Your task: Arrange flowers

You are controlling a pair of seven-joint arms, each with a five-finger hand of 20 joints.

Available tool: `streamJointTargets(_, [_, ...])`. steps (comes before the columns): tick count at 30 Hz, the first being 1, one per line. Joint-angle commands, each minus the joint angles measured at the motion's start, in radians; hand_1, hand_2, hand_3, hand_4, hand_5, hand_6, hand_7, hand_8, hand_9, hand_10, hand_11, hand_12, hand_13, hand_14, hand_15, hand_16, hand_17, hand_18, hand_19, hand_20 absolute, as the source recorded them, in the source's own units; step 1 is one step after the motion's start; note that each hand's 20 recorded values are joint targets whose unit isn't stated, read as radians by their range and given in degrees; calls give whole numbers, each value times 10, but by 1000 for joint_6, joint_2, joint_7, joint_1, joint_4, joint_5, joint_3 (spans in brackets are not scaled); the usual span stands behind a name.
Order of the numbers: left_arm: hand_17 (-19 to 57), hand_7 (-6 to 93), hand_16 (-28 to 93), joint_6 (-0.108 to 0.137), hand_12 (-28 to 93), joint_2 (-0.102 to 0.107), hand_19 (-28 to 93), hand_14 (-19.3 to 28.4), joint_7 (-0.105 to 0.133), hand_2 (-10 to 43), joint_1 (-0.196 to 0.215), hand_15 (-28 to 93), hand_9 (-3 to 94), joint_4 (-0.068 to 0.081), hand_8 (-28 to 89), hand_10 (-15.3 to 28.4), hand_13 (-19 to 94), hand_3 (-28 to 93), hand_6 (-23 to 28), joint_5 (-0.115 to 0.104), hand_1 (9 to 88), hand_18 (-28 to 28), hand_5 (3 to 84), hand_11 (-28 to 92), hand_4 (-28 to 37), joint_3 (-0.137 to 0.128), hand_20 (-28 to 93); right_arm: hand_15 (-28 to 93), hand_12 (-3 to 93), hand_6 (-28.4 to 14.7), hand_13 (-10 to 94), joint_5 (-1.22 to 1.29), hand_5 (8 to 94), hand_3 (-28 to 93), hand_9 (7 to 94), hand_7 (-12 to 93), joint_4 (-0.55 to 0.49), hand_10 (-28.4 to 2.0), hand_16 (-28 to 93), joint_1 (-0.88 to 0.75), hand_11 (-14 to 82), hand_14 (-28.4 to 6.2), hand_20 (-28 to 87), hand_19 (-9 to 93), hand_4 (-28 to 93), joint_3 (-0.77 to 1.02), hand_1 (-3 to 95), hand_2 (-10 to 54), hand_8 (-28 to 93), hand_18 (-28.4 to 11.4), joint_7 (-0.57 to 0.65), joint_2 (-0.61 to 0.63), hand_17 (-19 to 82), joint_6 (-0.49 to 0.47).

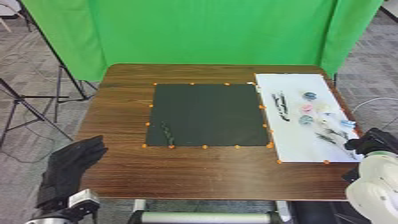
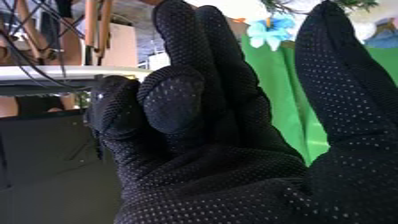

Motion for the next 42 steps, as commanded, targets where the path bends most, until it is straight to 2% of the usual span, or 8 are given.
streamJointTargets(1, [-82,205,-141,-1,101,7,609,277,15,62,-5,648,428,5,-103,225,276,807,153,-11,276,234,531,374,-189,10,122,803,200,-130,704,-1,583,732,663,401,74,-267,215,70,349,-168,349,932,-204,-52,316,14,-112,-229,28,19,539,-5])
streamJointTargets(5, [-82,205,-142,0,101,12,608,277,23,62,-2,648,428,5,-103,225,276,807,153,-17,276,234,532,374,-189,13,124,804,200,-130,704,8,582,730,663,402,111,-266,214,105,350,-166,350,932,-205,-81,316,15,-113,-228,40,36,540,3])
streamJointTargets(7, [-81,205,-141,-7,101,2,608,278,9,62,-7,649,428,6,-103,225,276,807,153,-7,276,234,532,375,-189,11,124,804,199,-128,703,7,581,729,663,403,129,-264,215,124,352,-165,351,932,-206,-93,315,16,-113,-229,49,40,539,2])
streamJointTargets(10, [-82,205,-141,1,100,10,608,277,27,62,-4,648,428,6,-103,225,276,806,153,-20,277,234,532,375,-189,16,125,803,198,-128,703,18,581,729,662,405,139,-264,215,131,353,-166,351,932,-206,-94,315,17,-115,-229,50,39,538,4])
streamJointTargets(29, [-81,206,-141,-8,101,1,605,278,15,62,-5,649,428,8,-104,225,277,807,153,-11,277,234,532,375,-188,8,131,798,202,-112,710,31,596,736,673,436,170,-238,221,189,363,-153,354,932,-208,-178,327,17,-121,-226,42,23,539,-21])
streamJointTargets(33, [-81,207,-141,-3,100,4,605,278,21,62,-5,649,428,9,-104,225,277,807,153,-16,277,234,532,375,-187,10,132,790,206,-90,730,26,607,710,717,461,172,-210,228,191,377,-138,359,932,-259,-179,445,-3,125,-219,38,25,548,-37])
streamJointTargets(36, [-80,207,-141,-2,100,9,605,278,29,62,-5,649,428,10,-104,225,277,806,153,-21,277,234,532,375,-187,16,132,783,220,-58,750,15,653,696,777,490,178,-180,238,197,398,-124,373,932,-278,-188,505,21,144,-214,37,31,560,-31])
streamJointTargets(42, [-80,208,-141,6,100,22,605,279,46,63,-1,649,428,11,-104,225,278,806,152,-30,277,234,532,375,-187,21,133,781,239,-44,778,-23,691,704,807,483,167,-170,246,217,443,-109,394,932,-282,-207,538,25,172,-206,18,47,583,26])
